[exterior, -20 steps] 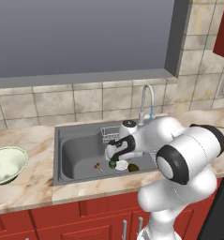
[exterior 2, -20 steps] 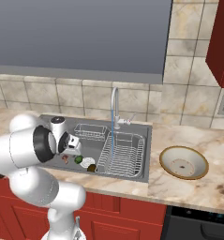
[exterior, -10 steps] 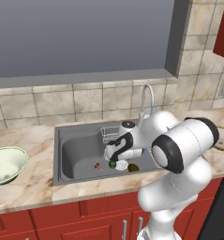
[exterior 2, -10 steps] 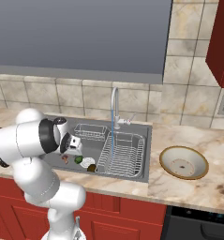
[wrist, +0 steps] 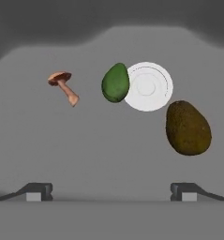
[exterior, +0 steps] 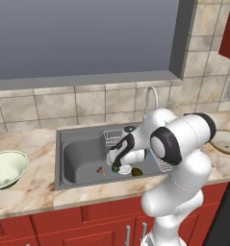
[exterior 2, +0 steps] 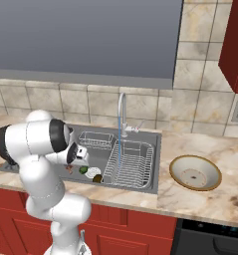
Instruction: Pick the avocados from the sink and place them in one bowl. Place the mushroom in the other bowl. Then turn off the sink faucet.
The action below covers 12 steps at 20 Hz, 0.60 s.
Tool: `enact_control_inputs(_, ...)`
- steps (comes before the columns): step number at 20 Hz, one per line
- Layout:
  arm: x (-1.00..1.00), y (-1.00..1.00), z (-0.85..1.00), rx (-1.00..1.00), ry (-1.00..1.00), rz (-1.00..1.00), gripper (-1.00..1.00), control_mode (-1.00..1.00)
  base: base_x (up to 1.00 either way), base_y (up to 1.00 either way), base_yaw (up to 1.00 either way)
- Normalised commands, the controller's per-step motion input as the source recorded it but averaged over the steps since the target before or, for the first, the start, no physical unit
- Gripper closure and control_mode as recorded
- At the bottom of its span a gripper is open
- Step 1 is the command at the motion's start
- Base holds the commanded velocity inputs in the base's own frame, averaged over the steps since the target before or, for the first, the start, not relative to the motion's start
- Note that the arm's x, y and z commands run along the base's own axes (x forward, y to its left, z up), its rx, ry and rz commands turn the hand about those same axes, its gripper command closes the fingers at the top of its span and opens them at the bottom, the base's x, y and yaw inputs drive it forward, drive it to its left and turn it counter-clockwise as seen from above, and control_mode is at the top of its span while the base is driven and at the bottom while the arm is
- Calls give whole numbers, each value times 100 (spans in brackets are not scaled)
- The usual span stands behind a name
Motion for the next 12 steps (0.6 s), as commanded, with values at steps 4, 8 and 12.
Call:
enact_control_inputs(4, 12, 0, -16, 0, 0, 0, -100, -100, 0, 0, 0)
enact_control_inputs(8, 13, 0, -15, 0, 0, 0, -100, -100, 0, 0, 0)
enact_control_inputs(12, 14, 0, -15, 0, 0, 0, -100, -100, 0, 0, 0)
